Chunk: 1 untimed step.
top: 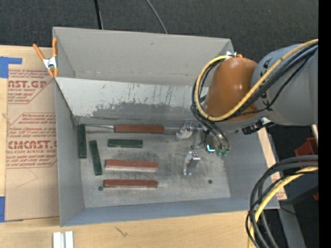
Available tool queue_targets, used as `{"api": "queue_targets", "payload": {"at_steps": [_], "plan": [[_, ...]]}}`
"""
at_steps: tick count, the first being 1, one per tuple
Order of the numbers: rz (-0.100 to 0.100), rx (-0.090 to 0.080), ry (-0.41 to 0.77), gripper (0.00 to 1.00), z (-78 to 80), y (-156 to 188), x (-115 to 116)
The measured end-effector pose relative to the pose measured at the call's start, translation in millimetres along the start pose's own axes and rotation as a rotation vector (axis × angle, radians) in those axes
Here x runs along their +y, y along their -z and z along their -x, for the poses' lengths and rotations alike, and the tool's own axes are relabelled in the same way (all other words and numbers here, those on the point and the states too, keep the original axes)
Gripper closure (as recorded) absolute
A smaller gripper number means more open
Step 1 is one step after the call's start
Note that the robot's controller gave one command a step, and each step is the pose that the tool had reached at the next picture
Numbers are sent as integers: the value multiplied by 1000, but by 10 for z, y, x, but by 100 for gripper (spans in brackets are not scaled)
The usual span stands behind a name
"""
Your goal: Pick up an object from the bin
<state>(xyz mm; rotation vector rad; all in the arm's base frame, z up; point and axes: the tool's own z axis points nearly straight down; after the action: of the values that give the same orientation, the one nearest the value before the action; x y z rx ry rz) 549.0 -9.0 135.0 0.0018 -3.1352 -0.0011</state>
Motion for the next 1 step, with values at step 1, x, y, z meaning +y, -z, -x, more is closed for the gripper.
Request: {"api": "queue_targets", "payload": {"at_steps": [1], "plan": [[0,-7,0,0,20,38,-1]]}}
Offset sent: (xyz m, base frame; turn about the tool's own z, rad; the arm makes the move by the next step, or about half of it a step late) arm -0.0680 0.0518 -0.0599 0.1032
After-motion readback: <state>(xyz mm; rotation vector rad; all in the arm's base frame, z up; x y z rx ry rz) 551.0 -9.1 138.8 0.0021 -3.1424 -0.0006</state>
